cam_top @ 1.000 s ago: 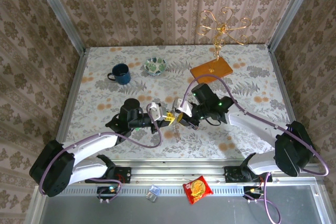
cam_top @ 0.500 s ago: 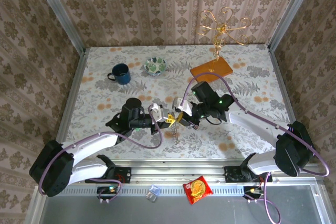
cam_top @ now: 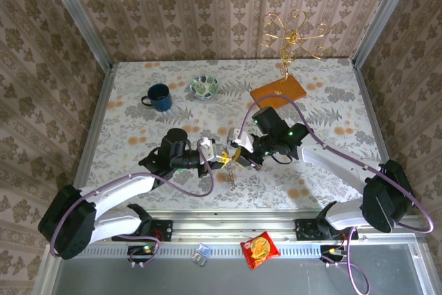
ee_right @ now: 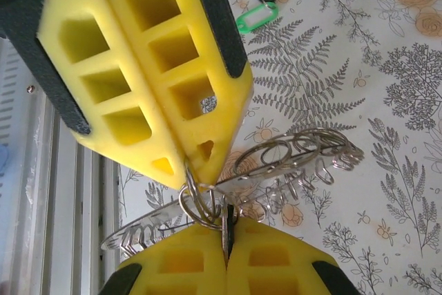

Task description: Put the keys on the keyring

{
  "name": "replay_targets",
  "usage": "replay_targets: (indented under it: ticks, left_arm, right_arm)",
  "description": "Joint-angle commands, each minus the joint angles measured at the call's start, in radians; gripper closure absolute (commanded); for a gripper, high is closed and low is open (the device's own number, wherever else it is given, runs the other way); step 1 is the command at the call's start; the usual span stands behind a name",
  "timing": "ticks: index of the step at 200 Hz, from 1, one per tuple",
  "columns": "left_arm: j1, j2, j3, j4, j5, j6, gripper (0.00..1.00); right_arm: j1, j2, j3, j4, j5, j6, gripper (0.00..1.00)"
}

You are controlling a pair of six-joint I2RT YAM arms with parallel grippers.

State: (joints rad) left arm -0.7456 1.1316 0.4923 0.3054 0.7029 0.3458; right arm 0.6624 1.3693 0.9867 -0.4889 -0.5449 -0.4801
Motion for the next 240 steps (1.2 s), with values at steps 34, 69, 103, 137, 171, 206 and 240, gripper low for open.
replay_targets:
  ticks: [34,69,103,137,171,206,240]
  left_arm:
    - [-0.006,-0.018,0.058,-0.122,-0.03,0.093,1.0]
    - [-0.008,-0.011,0.064,-0.115,-0.044,0.085,0.84]
    - [-0.005,-0.046,0.014,-0.009,-0.098,0.03,0.44]
    - [0.003,-0.127,-0.068,0.135,-0.234,-0.069,0.17]
    - [0.038,-0.254,-0.14,0.21,-0.507,-0.187,0.03]
    - [0.115,-0.412,-0.159,0.142,-0.77,-0.286,0.0]
    - [0.201,-0.512,-0.12,-0.015,-0.881,-0.386,0.0]
  right_arm:
    - [-0.001,-0.074,0.066,-0.114,0.095,-0.054,1.0]
    - [0.005,-0.095,0.084,-0.111,0.094,-0.051,1.0]
    - [0.006,-0.1,0.08,-0.099,0.114,-0.045,1.0]
    - [0.009,-0.101,0.078,-0.087,0.137,-0.03,1.0]
    - [0.038,-0.064,0.108,-0.054,0.14,-0.003,1.0]
    - [0.111,0.03,0.177,0.093,0.136,0.051,1.0]
    - [0.161,0.154,0.255,0.279,0.068,0.206,1.0]
